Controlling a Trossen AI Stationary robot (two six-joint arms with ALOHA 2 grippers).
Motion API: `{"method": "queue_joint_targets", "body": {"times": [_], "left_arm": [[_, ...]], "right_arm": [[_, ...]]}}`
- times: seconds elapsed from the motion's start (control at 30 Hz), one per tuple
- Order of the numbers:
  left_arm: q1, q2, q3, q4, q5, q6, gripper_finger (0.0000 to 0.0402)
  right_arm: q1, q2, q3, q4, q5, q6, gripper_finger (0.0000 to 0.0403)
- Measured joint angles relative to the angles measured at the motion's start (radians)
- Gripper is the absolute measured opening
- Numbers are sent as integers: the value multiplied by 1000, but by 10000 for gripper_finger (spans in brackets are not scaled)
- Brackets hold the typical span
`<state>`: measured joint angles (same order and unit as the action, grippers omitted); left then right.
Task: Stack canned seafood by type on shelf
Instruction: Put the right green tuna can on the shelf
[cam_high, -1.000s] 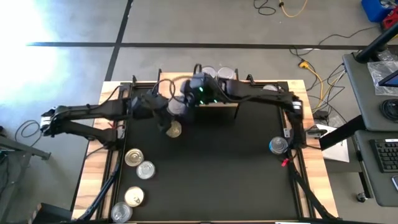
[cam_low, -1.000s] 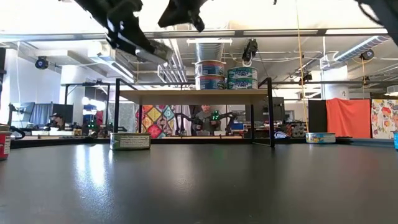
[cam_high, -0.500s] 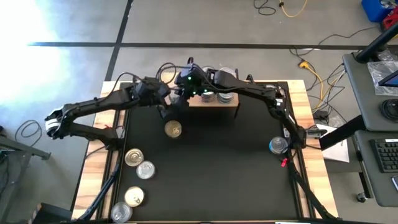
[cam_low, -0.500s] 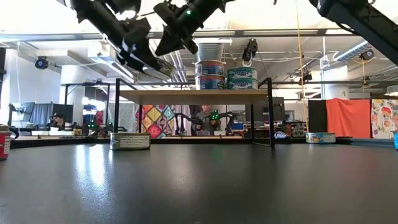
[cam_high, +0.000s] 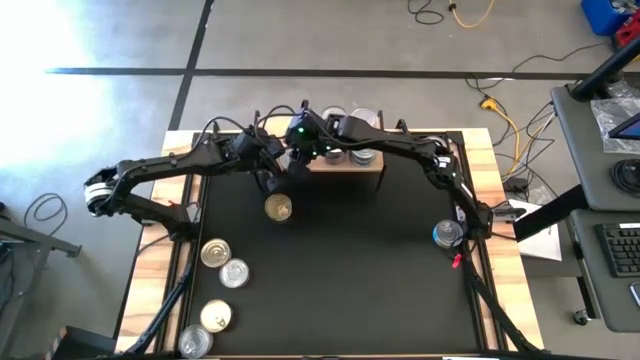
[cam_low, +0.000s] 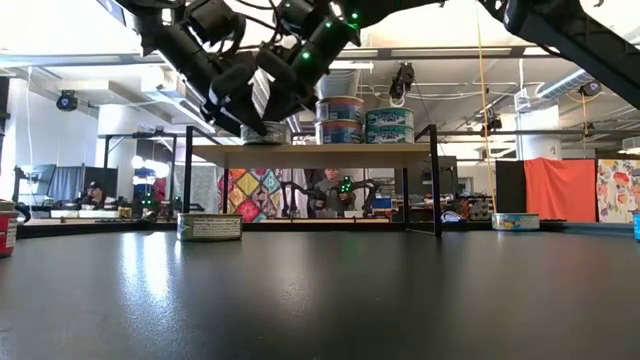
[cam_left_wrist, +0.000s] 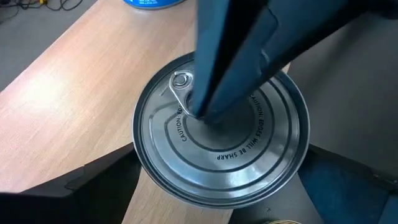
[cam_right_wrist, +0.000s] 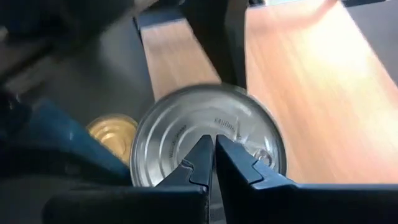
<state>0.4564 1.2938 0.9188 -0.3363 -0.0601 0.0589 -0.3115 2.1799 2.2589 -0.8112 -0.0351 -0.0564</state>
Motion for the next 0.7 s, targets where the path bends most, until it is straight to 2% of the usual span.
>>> {"method": "queue_joint_targets", "body": {"times": [0.33, 0.7], "left_arm": [[-1, -40, 0, -49, 0, -14, 393], [-1, -179, 1, -92, -1, -40, 393]], "right_arm": [[-1, -3, -36, -7, -1, -15, 13], [-3, -2, -39, 33, 12, 4, 13]]}}
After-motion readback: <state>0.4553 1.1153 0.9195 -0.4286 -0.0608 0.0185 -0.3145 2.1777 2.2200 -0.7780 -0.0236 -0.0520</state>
